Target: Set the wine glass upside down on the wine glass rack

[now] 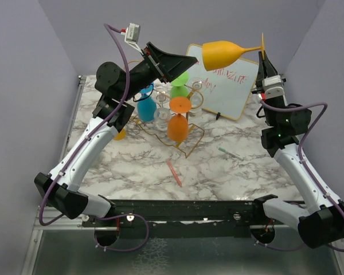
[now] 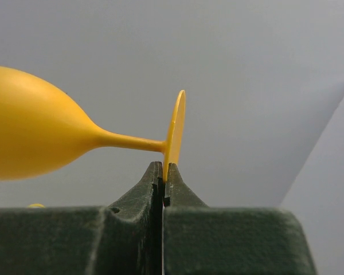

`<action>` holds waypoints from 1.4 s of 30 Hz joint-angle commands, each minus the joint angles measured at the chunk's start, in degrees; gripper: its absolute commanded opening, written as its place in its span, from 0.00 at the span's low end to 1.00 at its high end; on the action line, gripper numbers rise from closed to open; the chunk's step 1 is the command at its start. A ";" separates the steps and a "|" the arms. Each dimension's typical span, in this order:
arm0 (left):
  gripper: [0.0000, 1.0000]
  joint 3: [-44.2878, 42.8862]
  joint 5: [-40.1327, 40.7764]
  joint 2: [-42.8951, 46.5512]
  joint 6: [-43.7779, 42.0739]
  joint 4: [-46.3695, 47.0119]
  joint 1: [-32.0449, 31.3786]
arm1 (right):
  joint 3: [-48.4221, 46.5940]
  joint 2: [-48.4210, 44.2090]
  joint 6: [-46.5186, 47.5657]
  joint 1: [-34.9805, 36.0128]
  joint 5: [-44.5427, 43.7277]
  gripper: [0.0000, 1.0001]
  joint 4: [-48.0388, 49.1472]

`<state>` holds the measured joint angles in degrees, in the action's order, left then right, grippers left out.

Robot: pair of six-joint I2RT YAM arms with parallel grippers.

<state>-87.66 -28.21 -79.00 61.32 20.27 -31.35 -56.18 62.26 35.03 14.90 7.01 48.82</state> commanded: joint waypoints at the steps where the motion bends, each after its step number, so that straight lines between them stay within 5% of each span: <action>1: 0.81 -6.81 0.06 -3.34 -3.63 -6.54 -0.01 | -2.18 -0.28 10.58 0.05 -0.70 0.01 -0.82; 13: 0.83 -33.68 0.49 -19.66 -9.86 -17.70 -6.03 | -2.09 -0.30 16.87 0.05 11.65 0.01 -2.29; 19: 0.83 -47.21 7.45 -27.13 -15.54 -28.21 -10.18 | -2.34 -0.24 18.80 0.06 16.73 0.01 -2.26; 24: 0.76 -50.98 12.88 -29.07 -17.45 -32.18 -11.80 | -2.91 0.22 21.09 0.07 19.23 0.01 -2.14; 35: 0.46 -51.82 14.37 -30.06 -17.81 -34.60 -13.38 | -4.96 0.76 29.87 0.05 20.89 0.01 -5.83; 42: 0.42 -52.13 13.56 -30.75 -17.46 -34.89 -13.77 | -6.38 0.83 38.39 0.05 21.65 0.01 -10.09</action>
<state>-137.99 -15.16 -108.57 44.29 -13.30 -44.64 -60.34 62.92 67.00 14.90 27.22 41.17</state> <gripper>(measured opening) 0.442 0.029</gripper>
